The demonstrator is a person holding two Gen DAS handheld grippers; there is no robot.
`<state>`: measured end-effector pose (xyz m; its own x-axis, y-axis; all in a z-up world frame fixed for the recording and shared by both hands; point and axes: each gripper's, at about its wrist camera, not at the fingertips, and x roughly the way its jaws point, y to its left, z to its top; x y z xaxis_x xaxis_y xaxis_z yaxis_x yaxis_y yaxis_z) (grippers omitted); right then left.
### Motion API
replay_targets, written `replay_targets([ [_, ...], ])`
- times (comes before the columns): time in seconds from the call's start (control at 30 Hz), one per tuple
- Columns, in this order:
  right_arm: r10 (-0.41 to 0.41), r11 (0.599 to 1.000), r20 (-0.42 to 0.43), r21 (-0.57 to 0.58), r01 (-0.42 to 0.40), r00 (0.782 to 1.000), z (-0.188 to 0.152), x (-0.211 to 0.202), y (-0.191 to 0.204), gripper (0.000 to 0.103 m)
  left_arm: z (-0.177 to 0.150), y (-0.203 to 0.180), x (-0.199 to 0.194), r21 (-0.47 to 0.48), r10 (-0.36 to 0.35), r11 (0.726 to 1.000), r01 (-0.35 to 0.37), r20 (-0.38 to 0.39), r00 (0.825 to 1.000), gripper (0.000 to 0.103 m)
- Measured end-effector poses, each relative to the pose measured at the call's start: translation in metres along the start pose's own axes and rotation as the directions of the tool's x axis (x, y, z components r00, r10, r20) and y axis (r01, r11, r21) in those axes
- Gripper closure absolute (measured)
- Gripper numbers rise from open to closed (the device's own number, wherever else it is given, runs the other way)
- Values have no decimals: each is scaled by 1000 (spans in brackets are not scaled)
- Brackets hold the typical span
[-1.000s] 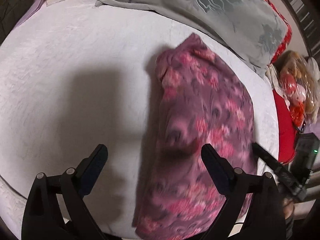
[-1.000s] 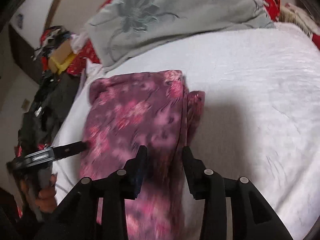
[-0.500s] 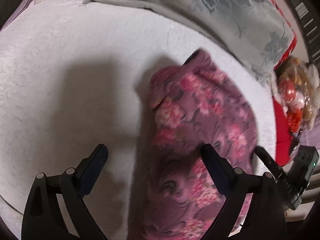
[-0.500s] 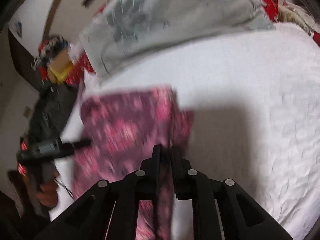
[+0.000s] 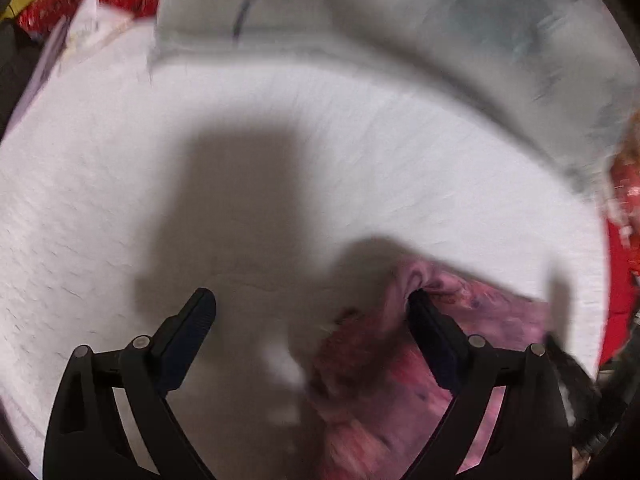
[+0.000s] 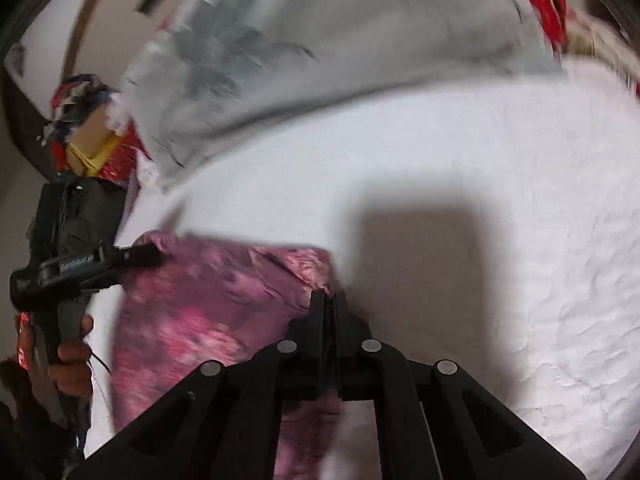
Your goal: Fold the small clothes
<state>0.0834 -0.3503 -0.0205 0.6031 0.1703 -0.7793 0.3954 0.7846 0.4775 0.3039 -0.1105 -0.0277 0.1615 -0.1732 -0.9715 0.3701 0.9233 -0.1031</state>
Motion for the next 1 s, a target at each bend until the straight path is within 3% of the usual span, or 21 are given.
replay_targets([
  [0.07, 4, 1000, 8, 13, -5, 1000, 2, -9, 1, 101, 3, 3, -5, 0, -8, 1000, 8, 17, 1000, 6],
  [0.1, -13, 1000, 23, -17, 13, 1000, 2, -19, 7, 91, 3, 4, -13, 4, -26, 1000, 26, 21, 999, 9],
  [0.13, -31, 998, 39, -60, 33, 999, 1, -32, 15, 90, 0, 6, -23, 10, -47, 999, 46, 37, 998, 9],
  [0.17, -13, 995, 48, -94, 18, 999, -2, -41, 21, 90, -5, 8, -35, 22, -65, 998, 63, 62, 996, 9],
  [0.23, 97, 981, 38, -172, -89, 995, -15, -62, 33, 87, -27, 12, -62, 65, -88, 995, 81, 124, 988, 9],
  [0.3, 128, 968, 6, -219, -123, 992, -31, -68, 40, 72, -54, 13, -74, 94, -117, 990, 105, 144, 983, 9],
  [0.33, 123, 963, -15, -239, -123, 992, -43, -66, 42, 71, -66, 11, -72, 103, -129, 988, 116, 136, 982, 9],
  [0.43, -28, 955, -127, -296, -11, 992, -72, -34, 39, 69, -94, 2, -43, 145, -76, 987, 71, 29, 997, 8],
  [0.47, -13, 961, -83, -277, -11, 996, -73, -39, 38, 69, -97, 4, -42, 136, -81, 988, 78, 17, 997, 8],
  [0.57, -13, 976, -62, -220, -1, 998, -74, -63, 42, 67, -119, 14, -67, 110, -122, 987, 117, 45, 991, 9],
  [0.67, 3, 951, -54, -309, -20, 999, -93, -82, 57, 65, -146, 12, -76, 143, -105, 985, 95, 69, 992, 9],
  [0.77, -172, 909, -109, -401, 115, 979, -125, -63, 55, 51, -167, 2, -59, 197, -34, 980, 22, 58, 998, 4],
  [0.8, -197, 904, -86, -402, 147, 977, -132, -62, 54, 40, -169, 3, -63, 177, -29, 984, 17, 66, 997, 4],
  [0.9, -257, 907, -80, -363, 212, 963, -138, -72, 57, 37, -181, 1, -85, 183, -38, 983, 23, 81, 996, 5],
  [1.0, -331, 888, -77, -364, 282, 941, -150, -87, 65, 35, -204, 0, -104, 221, 5, 975, -36, 142, 990, 5],
])
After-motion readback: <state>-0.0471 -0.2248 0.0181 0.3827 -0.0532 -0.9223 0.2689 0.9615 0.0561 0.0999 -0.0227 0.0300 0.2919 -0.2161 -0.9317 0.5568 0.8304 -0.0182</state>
